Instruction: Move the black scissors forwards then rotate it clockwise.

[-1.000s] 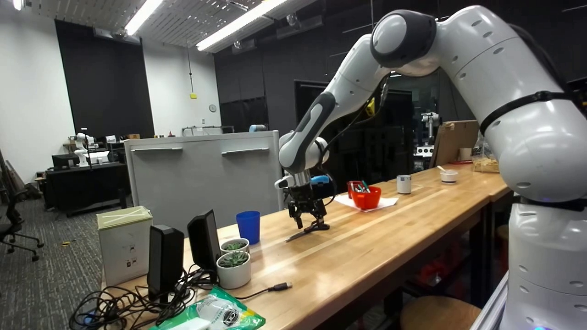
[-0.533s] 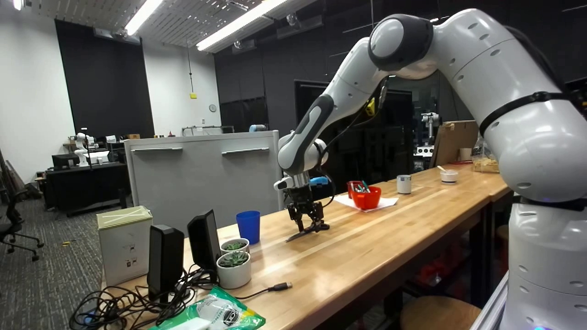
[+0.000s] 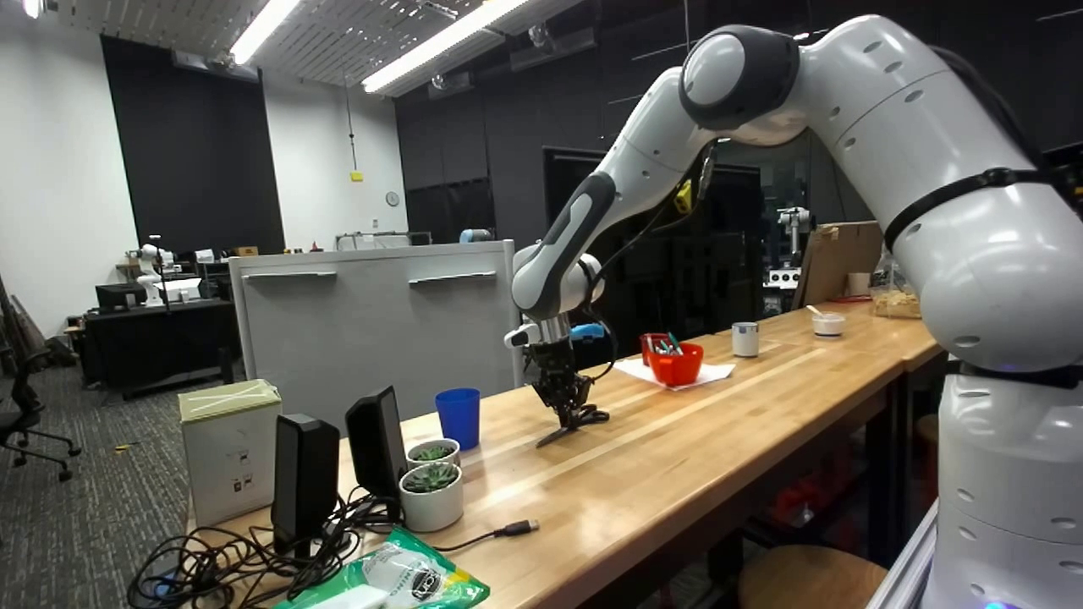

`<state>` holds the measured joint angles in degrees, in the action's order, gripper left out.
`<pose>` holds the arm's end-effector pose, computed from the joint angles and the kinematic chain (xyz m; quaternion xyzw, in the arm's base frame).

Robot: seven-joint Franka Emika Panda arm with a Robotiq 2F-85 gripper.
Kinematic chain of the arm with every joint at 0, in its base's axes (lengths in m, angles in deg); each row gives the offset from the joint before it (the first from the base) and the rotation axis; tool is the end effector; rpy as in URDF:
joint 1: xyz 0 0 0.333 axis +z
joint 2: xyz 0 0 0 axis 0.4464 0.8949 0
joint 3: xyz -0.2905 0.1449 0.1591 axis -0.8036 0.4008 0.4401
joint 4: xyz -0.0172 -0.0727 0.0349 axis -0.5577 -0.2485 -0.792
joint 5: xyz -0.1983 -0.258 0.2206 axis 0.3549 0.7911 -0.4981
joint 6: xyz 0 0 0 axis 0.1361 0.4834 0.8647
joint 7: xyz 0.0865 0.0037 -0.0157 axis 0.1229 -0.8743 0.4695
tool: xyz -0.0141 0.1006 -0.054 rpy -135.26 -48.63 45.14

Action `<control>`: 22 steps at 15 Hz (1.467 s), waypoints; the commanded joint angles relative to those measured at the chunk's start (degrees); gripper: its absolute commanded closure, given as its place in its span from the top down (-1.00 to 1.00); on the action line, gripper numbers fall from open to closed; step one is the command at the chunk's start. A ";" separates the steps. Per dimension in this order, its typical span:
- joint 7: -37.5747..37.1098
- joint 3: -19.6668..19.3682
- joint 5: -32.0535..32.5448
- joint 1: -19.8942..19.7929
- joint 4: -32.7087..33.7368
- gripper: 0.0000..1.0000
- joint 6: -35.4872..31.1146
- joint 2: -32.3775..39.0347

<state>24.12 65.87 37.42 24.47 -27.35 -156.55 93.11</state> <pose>0.6485 0.0130 0.2659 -0.6295 -0.7733 0.0738 0.0158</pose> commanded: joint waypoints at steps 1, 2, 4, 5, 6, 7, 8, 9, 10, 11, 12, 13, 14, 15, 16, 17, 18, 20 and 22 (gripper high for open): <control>0.27 0.34 0.64 -0.27 -0.45 -0.89 -0.62 -0.64; 0.08 0.23 0.91 -0.16 -0.63 -0.89 -0.72 -1.00; -0.14 0.13 1.46 0.00 -1.12 -0.89 -1.09 -1.96; -0.22 0.13 1.74 0.08 -1.45 -0.89 -1.37 -2.68; -0.42 0.07 2.08 0.22 -1.69 -0.89 -1.62 -3.32; -0.60 0.05 2.26 0.31 -1.87 -0.89 -1.60 -4.14; -0.76 0.03 2.36 0.39 -1.99 -0.89 -1.40 -5.01; -0.71 0.09 2.33 0.39 -2.18 -0.89 -1.05 -6.05; -0.92 0.09 2.04 0.35 -2.45 -0.89 -0.51 -7.20; -0.83 0.07 1.80 0.21 -2.61 -0.89 -0.11 -8.03; -1.27 -0.18 1.68 0.15 -2.84 -0.89 0.85 -9.04; -1.82 -0.53 1.84 0.10 -3.03 -0.89 1.49 -9.89; -2.16 -0.82 1.82 -0.12 -3.62 -0.89 2.33 -11.10; -2.58 -1.19 1.68 -0.43 -4.38 -0.89 3.48 -12.47; -3.37 -1.76 1.92 -0.58 -4.94 -0.89 4.66 -13.59; -3.82 -2.31 1.86 -0.99 -5.96 -0.89 6.14 -15.02; -4.52 -2.97 2.03 -1.34 -6.76 -0.89 7.32 -16.09; -5.56 -4.43 2.19 -2.35 -9.16 -0.89 9.84 -18.74; -6.39 -5.88 2.13 -3.48 -11.56 -0.89 11.93 -21.05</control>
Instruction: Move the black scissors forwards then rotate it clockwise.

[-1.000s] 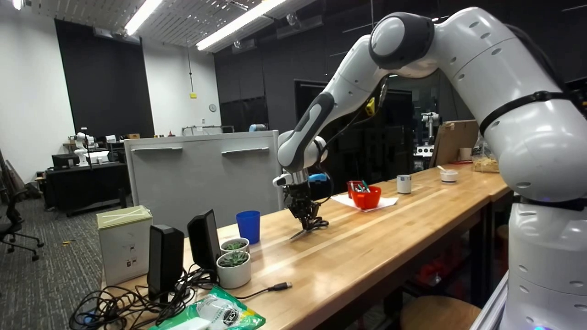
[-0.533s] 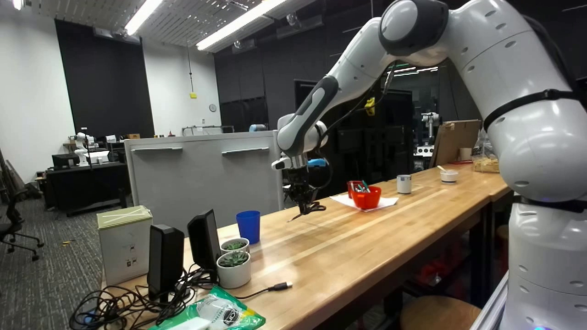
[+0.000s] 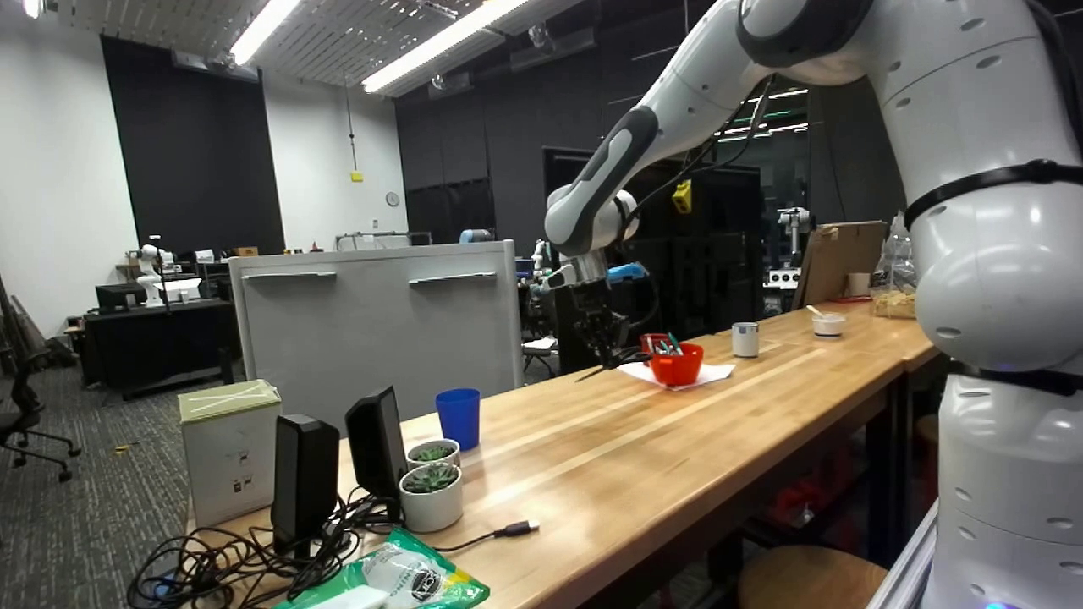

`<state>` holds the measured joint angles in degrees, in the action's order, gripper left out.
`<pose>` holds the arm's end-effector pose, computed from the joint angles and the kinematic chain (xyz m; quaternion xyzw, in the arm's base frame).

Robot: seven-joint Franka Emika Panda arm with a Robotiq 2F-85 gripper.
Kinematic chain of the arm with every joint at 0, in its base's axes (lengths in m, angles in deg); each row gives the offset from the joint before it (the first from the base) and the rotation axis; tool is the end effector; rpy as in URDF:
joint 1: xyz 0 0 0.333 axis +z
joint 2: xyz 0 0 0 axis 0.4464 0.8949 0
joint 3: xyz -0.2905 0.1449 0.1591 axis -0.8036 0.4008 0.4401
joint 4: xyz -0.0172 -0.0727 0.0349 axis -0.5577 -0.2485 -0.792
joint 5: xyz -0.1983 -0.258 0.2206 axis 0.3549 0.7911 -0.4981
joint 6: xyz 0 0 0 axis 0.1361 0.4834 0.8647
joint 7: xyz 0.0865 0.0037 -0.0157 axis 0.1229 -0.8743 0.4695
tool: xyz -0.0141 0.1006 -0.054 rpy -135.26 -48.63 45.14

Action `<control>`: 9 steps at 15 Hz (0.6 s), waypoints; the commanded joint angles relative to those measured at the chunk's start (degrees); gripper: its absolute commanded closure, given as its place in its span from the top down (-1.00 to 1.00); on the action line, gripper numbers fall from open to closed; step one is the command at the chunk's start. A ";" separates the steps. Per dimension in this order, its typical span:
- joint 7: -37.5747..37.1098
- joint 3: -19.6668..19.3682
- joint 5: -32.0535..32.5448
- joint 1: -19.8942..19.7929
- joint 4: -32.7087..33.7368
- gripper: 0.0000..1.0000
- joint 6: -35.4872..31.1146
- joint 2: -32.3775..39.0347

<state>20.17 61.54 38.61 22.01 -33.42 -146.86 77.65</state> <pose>0.5940 -0.0607 0.3781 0.6986 0.7083 -0.1015 0.0030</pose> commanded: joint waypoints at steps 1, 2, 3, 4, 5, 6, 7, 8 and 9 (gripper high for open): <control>-3.07 -2.25 0.96 -1.50 -6.78 -0.89 3.00 -6.68; -3.35 -2.93 0.84 -2.06 -8.00 -0.89 3.33 -7.51; -3.63 -3.62 0.55 -2.66 -9.53 -0.89 3.42 -8.56; -3.87 -4.28 0.39 -3.20 -10.89 -0.89 3.28 -9.33; -4.13 -5.01 0.53 -3.71 -12.36 -0.89 3.05 -10.28; -4.34 -5.75 0.85 -4.22 -13.73 -0.89 2.42 -10.87; -4.18 -6.48 1.41 -4.73 -14.91 -0.89 1.60 -11.31; -3.72 -7.11 1.75 -5.20 -15.75 -0.89 1.07 -11.54; -2.99 -7.74 2.30 -5.65 -16.42 -0.89 0.17 -11.48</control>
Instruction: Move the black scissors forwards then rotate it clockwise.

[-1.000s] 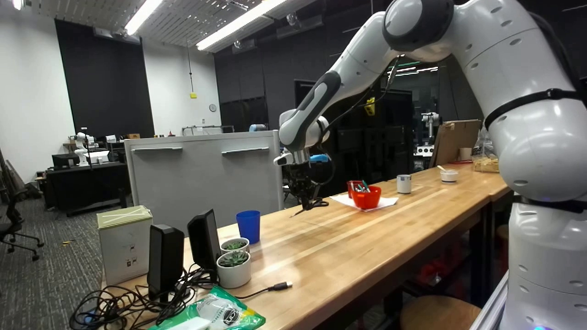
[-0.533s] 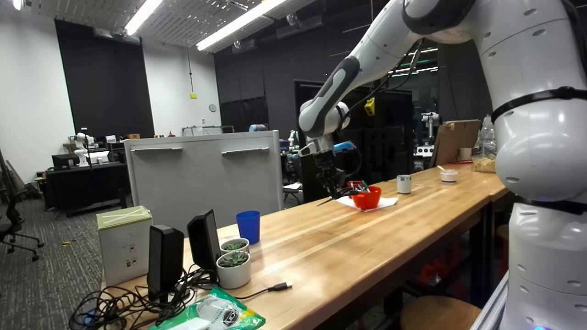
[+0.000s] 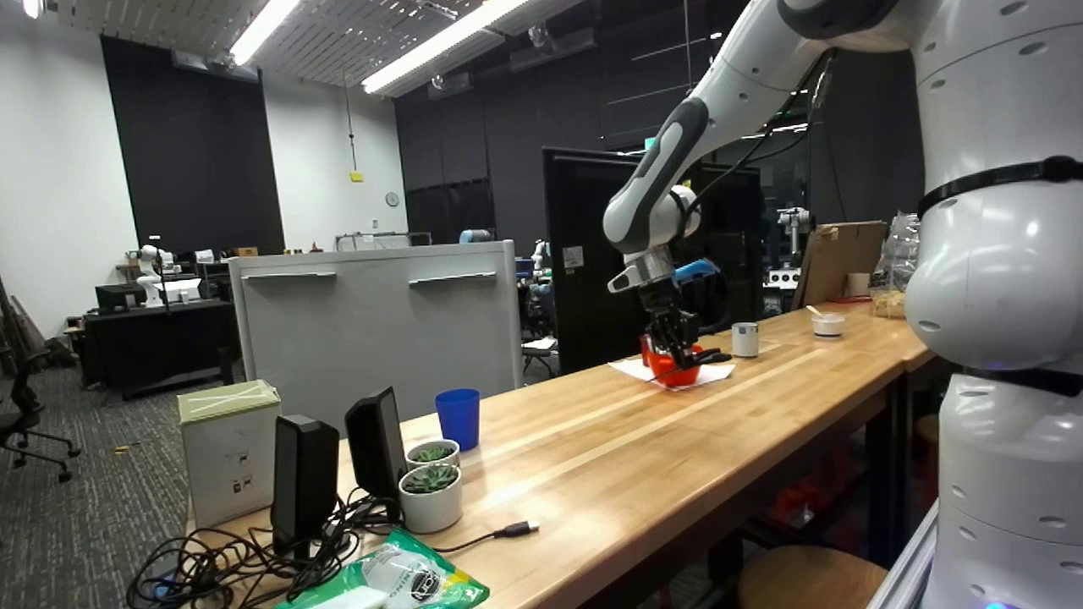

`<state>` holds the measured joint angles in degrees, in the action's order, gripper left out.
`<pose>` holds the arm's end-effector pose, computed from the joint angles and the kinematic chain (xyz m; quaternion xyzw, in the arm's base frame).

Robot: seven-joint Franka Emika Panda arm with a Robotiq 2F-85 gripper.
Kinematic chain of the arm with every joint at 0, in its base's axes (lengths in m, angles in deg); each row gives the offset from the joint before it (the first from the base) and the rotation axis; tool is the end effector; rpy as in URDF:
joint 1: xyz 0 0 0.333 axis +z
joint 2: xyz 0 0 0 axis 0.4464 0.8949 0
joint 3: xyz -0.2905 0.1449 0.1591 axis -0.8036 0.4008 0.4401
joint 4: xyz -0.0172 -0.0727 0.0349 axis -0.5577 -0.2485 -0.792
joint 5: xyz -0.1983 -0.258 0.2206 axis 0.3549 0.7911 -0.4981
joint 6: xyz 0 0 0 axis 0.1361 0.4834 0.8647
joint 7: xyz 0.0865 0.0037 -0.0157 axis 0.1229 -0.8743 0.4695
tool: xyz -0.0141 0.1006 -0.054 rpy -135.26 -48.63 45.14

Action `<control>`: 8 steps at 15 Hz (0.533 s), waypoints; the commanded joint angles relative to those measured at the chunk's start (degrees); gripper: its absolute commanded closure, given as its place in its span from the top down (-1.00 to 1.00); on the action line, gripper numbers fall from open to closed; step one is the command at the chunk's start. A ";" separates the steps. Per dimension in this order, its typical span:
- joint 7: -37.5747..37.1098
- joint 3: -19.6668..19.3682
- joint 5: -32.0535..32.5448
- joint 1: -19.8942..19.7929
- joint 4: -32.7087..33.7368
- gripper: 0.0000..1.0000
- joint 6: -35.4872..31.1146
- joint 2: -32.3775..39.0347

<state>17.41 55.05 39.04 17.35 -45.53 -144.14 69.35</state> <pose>0.4979 -0.1546 0.3683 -0.7729 -0.6168 0.1424 0.0439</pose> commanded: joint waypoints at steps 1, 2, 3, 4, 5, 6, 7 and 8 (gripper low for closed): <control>0.74 -1.86 2.70 -1.46 -4.77 -0.89 -4.05 -2.77; 1.76 -2.29 3.47 -1.80 -4.94 -0.89 -5.51 -2.26; 2.64 -2.66 4.08 -2.16 -5.10 -0.89 -7.24 -1.55; 3.87 -2.92 4.38 -2.46 -4.88 -0.89 -9.10 -0.53; 5.18 -3.03 4.20 -2.67 -4.43 -0.89 -10.60 0.51; 6.40 -3.03 3.77 -2.87 -3.82 -0.89 -12.02 1.72; 7.76 -2.88 2.97 -3.04 -3.13 -0.89 -13.11 2.89; 8.89 -2.66 1.91 -3.20 -2.34 -0.89 -14.30 4.41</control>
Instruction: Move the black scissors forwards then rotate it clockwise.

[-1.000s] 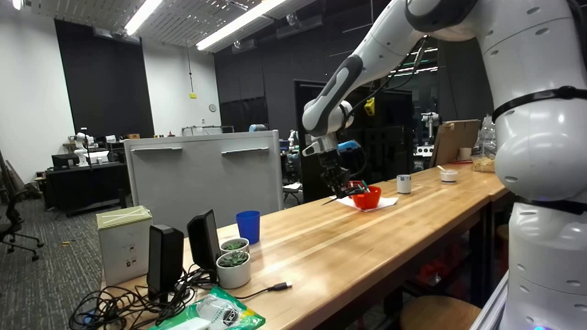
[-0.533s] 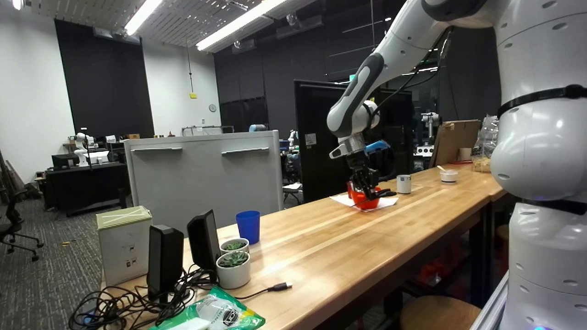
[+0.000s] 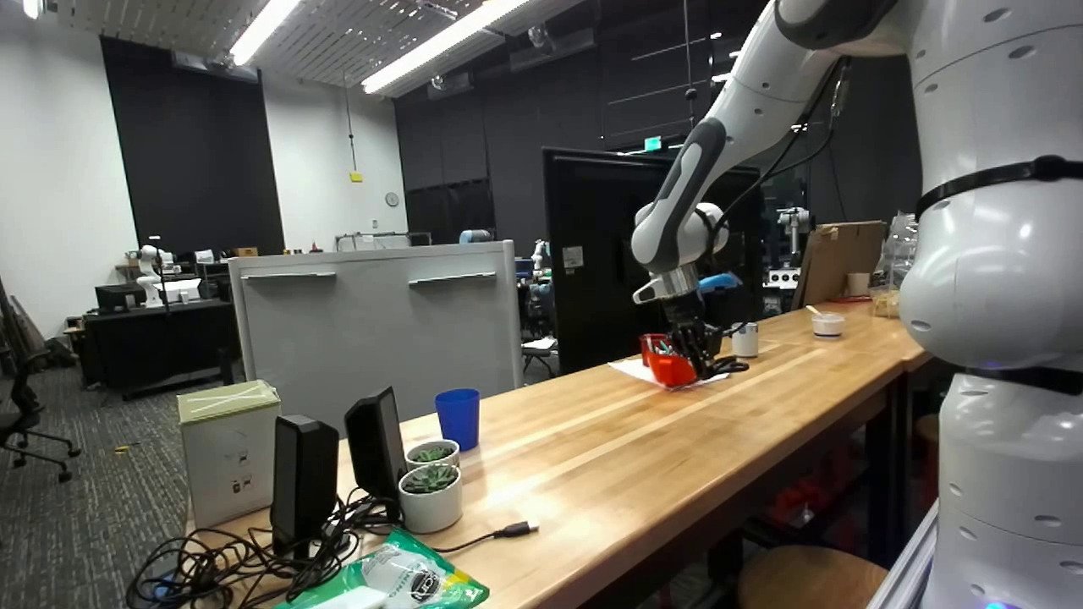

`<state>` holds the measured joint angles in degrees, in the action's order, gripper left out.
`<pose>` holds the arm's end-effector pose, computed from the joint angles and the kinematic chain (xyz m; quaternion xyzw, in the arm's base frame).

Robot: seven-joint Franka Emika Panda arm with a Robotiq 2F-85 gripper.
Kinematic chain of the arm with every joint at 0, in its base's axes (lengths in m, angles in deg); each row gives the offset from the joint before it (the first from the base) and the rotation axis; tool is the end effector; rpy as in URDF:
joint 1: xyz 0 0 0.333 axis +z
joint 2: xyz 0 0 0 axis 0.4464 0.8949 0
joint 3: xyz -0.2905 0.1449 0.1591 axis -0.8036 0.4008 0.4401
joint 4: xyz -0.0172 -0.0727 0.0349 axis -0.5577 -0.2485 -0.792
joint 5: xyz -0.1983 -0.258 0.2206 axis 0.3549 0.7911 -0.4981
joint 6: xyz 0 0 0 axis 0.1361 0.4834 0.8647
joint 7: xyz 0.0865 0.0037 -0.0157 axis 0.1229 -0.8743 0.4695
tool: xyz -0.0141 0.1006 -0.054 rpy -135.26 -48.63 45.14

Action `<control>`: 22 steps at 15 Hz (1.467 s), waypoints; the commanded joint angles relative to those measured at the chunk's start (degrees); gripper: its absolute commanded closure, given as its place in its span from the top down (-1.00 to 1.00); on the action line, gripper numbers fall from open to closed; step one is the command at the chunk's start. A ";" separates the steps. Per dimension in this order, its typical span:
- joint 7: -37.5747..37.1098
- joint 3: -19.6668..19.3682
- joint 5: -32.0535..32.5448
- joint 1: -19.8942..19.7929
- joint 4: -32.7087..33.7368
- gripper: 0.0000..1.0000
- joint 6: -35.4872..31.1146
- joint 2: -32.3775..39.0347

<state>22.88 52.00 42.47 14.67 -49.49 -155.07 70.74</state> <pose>0.4833 -0.2020 0.3406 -0.7574 -0.6404 0.1270 0.0065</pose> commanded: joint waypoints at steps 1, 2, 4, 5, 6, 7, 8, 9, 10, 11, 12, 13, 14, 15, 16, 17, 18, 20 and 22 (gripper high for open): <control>4.59 0.63 -2.62 -0.70 2.21 -0.89 -4.47 4.39; 5.67 0.86 -3.73 -0.91 3.09 -0.89 -5.11 6.01; 7.35 1.14 -4.94 -1.43 4.28 -0.89 -6.45 8.44; 8.14 1.22 -5.29 -1.75 5.05 -0.89 -7.01 9.59; 8.79 1.39 -5.61 -2.09 5.55 -0.89 -7.59 10.45; 9.27 1.54 -5.88 -2.38 6.27 -0.89 -7.78 11.33; 9.83 1.69 -6.00 -2.67 6.85 -0.89 -8.05 12.07; 10.25 1.89 -6.14 -2.91 7.36 -0.89 -8.07 12.56; 10.37 2.00 -5.99 -3.01 7.80 -0.89 -8.03 13.03; 10.43 2.11 -5.79 -3.03 7.96 -0.89 -7.86 13.08; 10.48 2.24 -5.76 -3.04 8.17 -0.89 -7.76 13.26; 10.39 2.36 -5.77 -3.06 8.36 -0.89 -7.62 13.38; 10.32 2.51 -5.90 -3.05 8.40 -0.89 -7.63 13.51; 10.12 2.66 -5.90 -2.92 8.37 -0.89 -7.46 13.42; 9.55 2.74 -5.88 -2.74 8.19 -0.89 -7.31 13.36; 8.88 2.83 -5.67 -2.43 7.72 -0.89 -7.21 12.91; 8.37 3.00 -5.72 -2.24 7.36 -0.89 -7.18 12.57; 6.69 3.27 -5.20 -1.42 6.34 -0.89 -7.05 11.68; 3.97 3.57 -4.49 -0.37 5.34 -0.89 -7.15 10.88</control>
<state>30.35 54.96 37.58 13.01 -41.73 -162.45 84.13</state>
